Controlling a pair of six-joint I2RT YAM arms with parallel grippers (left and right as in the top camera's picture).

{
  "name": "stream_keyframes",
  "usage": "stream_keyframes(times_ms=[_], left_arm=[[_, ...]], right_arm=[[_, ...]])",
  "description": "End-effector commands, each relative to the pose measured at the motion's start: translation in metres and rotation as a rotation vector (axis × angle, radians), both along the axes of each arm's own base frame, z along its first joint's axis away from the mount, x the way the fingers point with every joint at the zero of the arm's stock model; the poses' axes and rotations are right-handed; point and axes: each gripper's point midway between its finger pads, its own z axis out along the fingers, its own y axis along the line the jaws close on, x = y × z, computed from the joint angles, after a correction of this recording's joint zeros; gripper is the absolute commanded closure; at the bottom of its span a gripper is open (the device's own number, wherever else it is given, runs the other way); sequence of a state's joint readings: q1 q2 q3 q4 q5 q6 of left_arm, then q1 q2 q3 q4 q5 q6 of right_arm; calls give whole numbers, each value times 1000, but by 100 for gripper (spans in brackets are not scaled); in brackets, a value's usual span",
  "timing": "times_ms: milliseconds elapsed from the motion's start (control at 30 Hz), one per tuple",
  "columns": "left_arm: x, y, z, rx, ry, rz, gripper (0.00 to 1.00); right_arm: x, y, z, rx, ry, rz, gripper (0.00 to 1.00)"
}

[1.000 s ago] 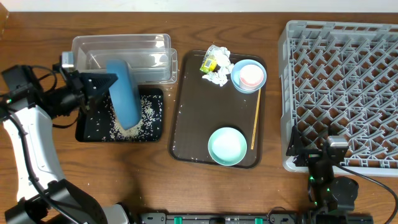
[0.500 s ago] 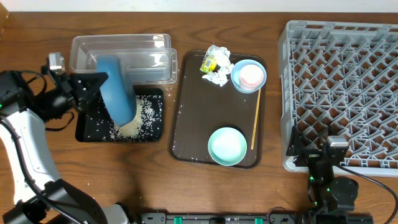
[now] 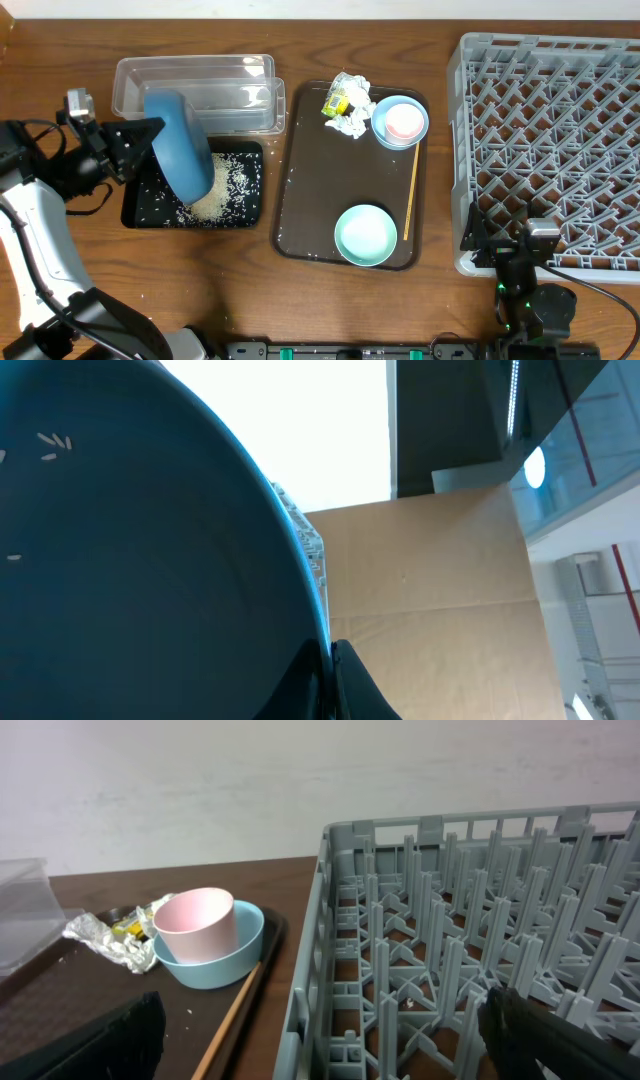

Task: Sort waste into correct bins and load items into the dishwasher rack
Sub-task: 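Hold the plate tilted and shake off remaining rice with left gripper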

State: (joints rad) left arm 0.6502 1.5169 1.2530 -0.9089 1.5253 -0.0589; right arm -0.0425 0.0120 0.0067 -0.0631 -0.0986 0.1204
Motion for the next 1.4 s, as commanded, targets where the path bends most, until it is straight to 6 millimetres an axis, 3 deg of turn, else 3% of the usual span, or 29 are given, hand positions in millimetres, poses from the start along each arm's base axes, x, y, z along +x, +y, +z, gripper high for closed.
stream_keyframes(times_ms=[0, 133, 267, 367, 500, 633, 767, 867, 1100, 1367], left_arm=[[-5, 11, 9, -40, -22, 30, 94], [-7, 4, 8, -53, -5, 14, 94], [-8, 11, 8, -51, -7, 37, 94], [-8, -2, 8, -53, -5, -2, 94], [-6, 7, 9, -26, -38, 19, 94], [-6, -5, 8, -26, -39, -15, 94], [-7, 0, 8, -26, -36, -1, 94], [-11, -22, 9, -5, -60, -60, 94], [-8, -31, 4, 46, -65, -89, 94], [-7, -18, 12, 40, -120, -61, 94]], right_arm=[[0, -2, 0, -13, -1, -6, 1], [0, -2, 0, -13, -1, -6, 1], [0, -2, 0, -13, -1, -6, 1], [0, -2, 0, -13, -1, -6, 1], [0, -2, 0, -13, -1, -6, 1], [0, -2, 0, -13, -1, -6, 1], [0, -2, 0, -13, -1, -6, 1], [0, -2, 0, -13, -1, -6, 1], [0, -2, 0, -12, -1, -6, 1], [0, -2, 0, -13, -1, -6, 1]])
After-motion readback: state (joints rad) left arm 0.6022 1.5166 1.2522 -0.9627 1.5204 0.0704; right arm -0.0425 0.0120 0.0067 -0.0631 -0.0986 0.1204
